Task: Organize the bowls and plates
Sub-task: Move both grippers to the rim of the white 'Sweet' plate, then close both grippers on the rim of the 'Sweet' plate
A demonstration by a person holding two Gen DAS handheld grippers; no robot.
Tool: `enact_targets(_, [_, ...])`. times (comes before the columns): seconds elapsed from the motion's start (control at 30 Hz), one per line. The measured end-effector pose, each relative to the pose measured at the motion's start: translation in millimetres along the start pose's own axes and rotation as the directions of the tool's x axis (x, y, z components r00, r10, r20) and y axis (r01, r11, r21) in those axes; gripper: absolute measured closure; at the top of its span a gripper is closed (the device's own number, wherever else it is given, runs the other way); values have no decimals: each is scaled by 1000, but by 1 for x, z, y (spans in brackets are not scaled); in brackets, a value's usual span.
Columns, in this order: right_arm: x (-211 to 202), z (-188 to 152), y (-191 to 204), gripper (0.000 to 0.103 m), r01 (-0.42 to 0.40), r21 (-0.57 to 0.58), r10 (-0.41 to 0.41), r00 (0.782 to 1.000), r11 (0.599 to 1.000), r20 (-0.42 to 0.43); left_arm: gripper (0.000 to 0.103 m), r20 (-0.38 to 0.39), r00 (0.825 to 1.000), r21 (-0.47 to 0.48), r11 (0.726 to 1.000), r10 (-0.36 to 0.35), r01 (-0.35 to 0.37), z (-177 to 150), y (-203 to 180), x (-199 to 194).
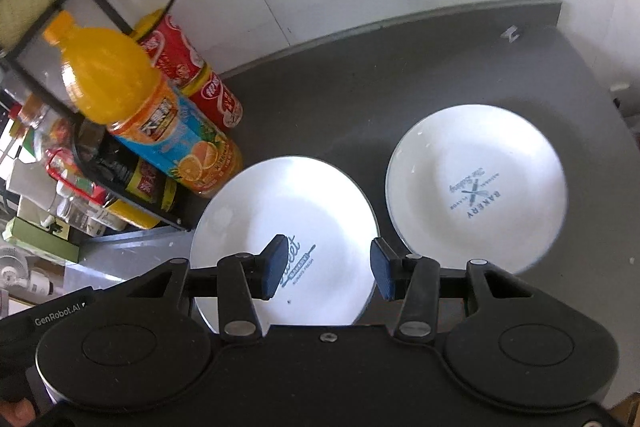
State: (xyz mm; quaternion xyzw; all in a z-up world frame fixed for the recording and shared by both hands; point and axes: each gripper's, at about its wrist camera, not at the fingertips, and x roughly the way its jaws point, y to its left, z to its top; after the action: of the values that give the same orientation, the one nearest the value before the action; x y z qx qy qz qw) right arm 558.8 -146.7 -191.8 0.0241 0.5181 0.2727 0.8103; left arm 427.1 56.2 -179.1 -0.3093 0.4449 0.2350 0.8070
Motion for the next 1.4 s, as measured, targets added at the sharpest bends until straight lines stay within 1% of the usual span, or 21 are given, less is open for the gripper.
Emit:
enact_targets(0.2, [36,15,-13,58,-6,30,9,995,1000,-101,47,-35,999,-28,999,32,-33,9,-3,29])
enact_targets(0.37, [58,26,-16,58,6,8,-5,989,1000,-151,51,-66,996,-66,996,60,-65,12,3,52])
enact_targets(0.6, [83,29,-16,60,11,-39,-20,972,999,-233,62,-80,994,-131,987,79,-89,13,12,76])
enact_targets(0.63, [85,29,-15,60,14,-44,-25,970,999,-241,62,-87,993,-138,986,81,-93,12,13,79])
enact_targets(0.7, [90,27,-16,60,22,-52,-34,966,998,-256,67,-106,992,-170,981,73,-91,9,17,87])
enact_targets(0.8, [96,24,-16,63,22,-69,-40,963,997,-267,70,-110,992,-188,979,58,-78,6,18,95])
enact_targets(0.87, [100,24,-17,70,15,-75,-36,959,997,-282,72,-113,992,-197,978,48,-70,5,17,100])
enact_targets(0.9, [102,24,-17,71,10,-76,-31,958,997,-286,73,-113,993,-198,978,44,-66,5,16,103])
enact_targets(1.1, [113,26,-15,73,10,-94,-38,955,996,-294,85,-120,993,-210,977,3,-29,5,11,117])
enact_targets(1.17, [119,26,-15,74,14,-99,-44,951,995,-305,85,-117,993,-214,976,5,-30,5,11,120])
enact_targets(1.3, [121,25,-11,76,15,-129,-51,958,992,-284,86,-112,994,-210,977,7,-30,5,10,119])
enact_targets(1.37, [121,26,-12,85,22,-137,-59,959,990,-277,87,-122,992,-209,977,11,-36,7,10,119])
enact_targets(1.4, [121,26,-14,85,14,-134,-51,959,991,-280,87,-122,992,-203,978,16,-41,8,9,118])
